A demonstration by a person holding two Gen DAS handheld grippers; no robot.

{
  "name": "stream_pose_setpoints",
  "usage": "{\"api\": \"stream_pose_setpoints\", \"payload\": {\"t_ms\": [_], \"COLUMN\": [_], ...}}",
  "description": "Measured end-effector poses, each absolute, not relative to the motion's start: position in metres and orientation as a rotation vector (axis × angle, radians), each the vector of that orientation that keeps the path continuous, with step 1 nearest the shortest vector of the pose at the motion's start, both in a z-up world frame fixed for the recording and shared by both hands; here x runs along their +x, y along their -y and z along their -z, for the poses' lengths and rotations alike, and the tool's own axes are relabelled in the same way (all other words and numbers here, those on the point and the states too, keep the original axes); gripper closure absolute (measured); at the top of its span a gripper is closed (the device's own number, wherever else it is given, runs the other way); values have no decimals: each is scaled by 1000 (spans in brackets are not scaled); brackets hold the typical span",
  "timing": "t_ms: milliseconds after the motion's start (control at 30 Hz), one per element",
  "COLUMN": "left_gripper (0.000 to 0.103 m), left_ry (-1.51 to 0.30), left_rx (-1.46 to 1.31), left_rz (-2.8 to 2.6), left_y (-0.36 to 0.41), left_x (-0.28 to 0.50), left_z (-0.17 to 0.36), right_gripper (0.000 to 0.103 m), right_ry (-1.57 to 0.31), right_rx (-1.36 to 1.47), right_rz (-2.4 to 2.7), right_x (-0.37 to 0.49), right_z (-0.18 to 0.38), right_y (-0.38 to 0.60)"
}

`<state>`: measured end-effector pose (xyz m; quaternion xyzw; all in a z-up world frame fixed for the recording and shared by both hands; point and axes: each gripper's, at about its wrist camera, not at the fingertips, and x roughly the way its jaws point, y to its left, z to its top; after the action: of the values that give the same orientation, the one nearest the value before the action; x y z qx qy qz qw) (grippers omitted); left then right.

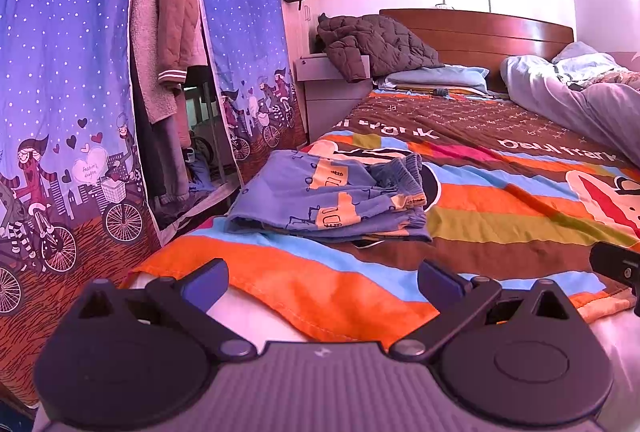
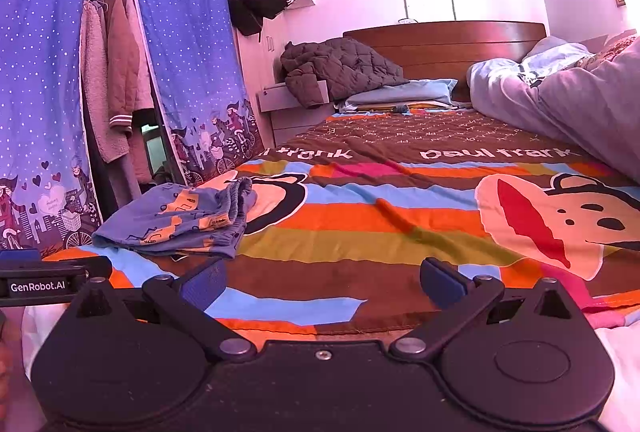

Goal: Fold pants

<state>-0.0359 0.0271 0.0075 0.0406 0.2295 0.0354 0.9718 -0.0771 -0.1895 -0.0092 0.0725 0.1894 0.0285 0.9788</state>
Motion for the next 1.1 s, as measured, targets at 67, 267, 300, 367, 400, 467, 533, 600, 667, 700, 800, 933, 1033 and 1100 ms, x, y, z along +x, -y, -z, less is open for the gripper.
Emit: {"api": "stream_pose_setpoints", "payload": {"t_ms": [67,267,300,367,400,467,533,600,667,700,800,933,1033,1100], "left_gripper": [0,0,0,0,0,0,0,0,0,0,0,0,0,0], "left_ry": [-464,-465,-465,-465,-465,-465,-466,-465,-465,-466,-465,-459,-461,-461], "left_rx": [82,83,83,83,83,83,83,83,83,84,83,69,64,63], "left_rz": [-72,-72,-72,-71,-72,-72,-72,-72,-72,-72,-71,-68,-69,-68], "left_y": [-27,-28,-28,-28,-27,-27,-27,-27,-27,-27,-27,-29,-31,-32], "left_x": [-36,-36,-36,-36,-36,-36,-36,-36,-36,-36,-36,-37,-36,-36], "left_z": [-7,-7,-7,-7,-7,-7,-7,-7,-7,-7,-8,-6,-4,-3], "right_gripper": [1,1,1,1,1,1,1,1,1,1,1,1,1,1], "right_ry": [-381,-381,-381,-381,-381,-382,-381,-382,-382,-382,-382,-382,-382,-382], "right_rx": [146,146,146,146,146,147,147,146,147,146,146,147,147,147], "right_rz": [-58,-59,-59,-58,-58,-58,-58,-58,-59,-59,-59,-58,-59,-59], "right_x": [-77,-77,-77,-77,-77,-77,-77,-77,-77,-77,-77,-77,-77,-77], "right_z": [9,9,9,9,9,9,9,9,9,9,9,9,9,9], "right_y": [190,190,190,189,189,189,189,190,190,190,190,190,190,190]}}
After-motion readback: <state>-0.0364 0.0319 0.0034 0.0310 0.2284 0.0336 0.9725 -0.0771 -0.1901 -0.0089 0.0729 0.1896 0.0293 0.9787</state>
